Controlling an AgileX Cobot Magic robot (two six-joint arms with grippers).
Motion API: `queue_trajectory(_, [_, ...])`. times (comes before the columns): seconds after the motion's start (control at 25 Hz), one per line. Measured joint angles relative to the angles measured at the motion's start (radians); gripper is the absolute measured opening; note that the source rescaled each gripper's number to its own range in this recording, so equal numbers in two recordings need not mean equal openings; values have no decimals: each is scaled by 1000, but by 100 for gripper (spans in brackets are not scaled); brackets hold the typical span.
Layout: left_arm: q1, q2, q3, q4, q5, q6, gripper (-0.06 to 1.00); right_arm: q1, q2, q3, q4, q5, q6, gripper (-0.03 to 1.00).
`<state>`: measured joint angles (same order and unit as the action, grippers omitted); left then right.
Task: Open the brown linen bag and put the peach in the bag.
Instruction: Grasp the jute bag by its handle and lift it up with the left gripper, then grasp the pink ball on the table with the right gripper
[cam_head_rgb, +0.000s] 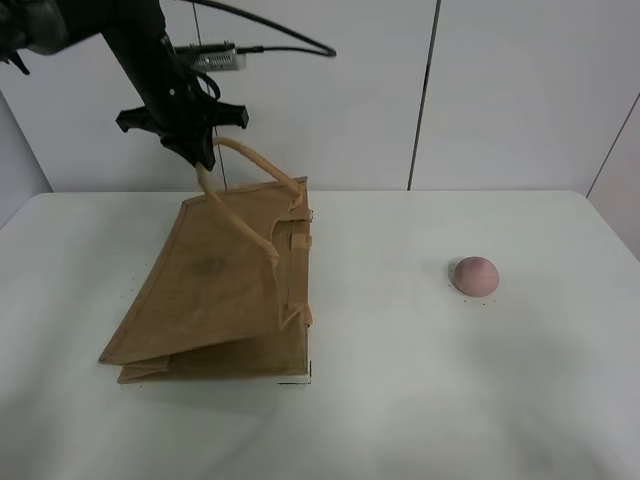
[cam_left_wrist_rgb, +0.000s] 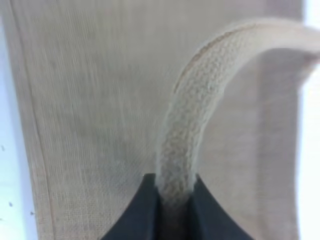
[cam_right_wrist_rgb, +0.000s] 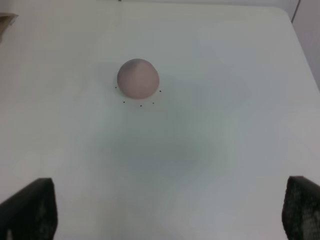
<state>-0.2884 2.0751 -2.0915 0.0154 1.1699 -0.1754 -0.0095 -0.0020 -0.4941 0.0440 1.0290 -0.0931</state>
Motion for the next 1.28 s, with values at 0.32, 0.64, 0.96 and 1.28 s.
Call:
queue_trajectory(0.32, [0, -200, -6, -15, 2, 17, 0, 0, 0, 0, 0, 0, 0, 100])
queue_trajectory(0.64, [0, -319, -6, -15, 3, 23, 0, 0, 0, 0, 0, 0, 0, 100])
queue_trajectory(0.96, [0, -337, -6, -15, 2, 37, 0, 0, 60, -9, 1, 0, 0, 100])
queue_trajectory(1.28, [0, -337, -6, -15, 1, 42, 0, 0, 636, -203, 33, -35, 0, 100])
